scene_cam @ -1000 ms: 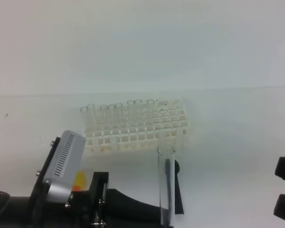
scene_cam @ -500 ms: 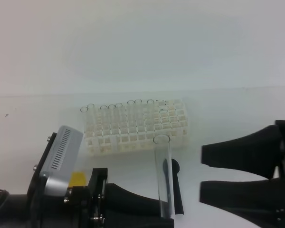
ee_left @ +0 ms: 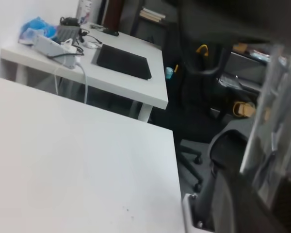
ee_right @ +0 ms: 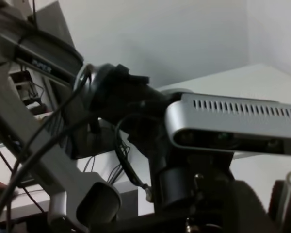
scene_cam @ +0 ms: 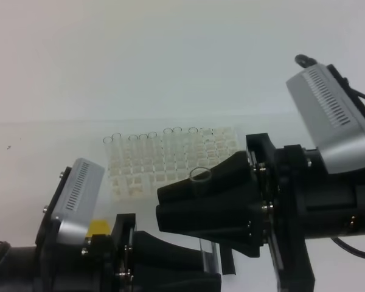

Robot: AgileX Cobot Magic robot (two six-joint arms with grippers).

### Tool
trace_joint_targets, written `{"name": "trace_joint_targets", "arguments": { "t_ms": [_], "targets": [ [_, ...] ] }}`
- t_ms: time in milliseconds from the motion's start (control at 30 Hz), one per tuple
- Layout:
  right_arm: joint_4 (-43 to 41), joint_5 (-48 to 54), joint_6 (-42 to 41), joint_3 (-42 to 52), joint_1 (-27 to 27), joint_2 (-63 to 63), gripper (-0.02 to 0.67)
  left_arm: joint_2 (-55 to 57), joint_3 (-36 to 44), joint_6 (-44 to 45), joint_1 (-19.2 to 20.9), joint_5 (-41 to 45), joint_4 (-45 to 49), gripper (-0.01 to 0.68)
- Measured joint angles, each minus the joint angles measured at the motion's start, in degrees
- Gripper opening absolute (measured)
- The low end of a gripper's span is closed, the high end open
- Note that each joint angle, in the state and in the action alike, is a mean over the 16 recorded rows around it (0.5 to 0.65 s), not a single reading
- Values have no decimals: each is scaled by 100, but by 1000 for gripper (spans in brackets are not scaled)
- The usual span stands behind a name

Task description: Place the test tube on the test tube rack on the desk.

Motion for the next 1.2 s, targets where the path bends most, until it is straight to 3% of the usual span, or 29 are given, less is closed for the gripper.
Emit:
{"name": "trace_joint_targets", "arguments": {
  "t_ms": [233,600,900,1200],
  "targets": [
    [-39,-94,-13,-137,40,208,118,-21,0,-1091,-14,-474,-20,161],
    [-143,-432,-196,-151,31,293,114,-45,0,-2595,-36,-1130,-39,213],
    [-198,-396,-276,-176,24,255,113,-28,3,-1863,-16,-822,-46,181],
    [-220,-651,-283,-195,29,192,113,-13,5,-1266,5,-498,-48,317]
  ]
}}
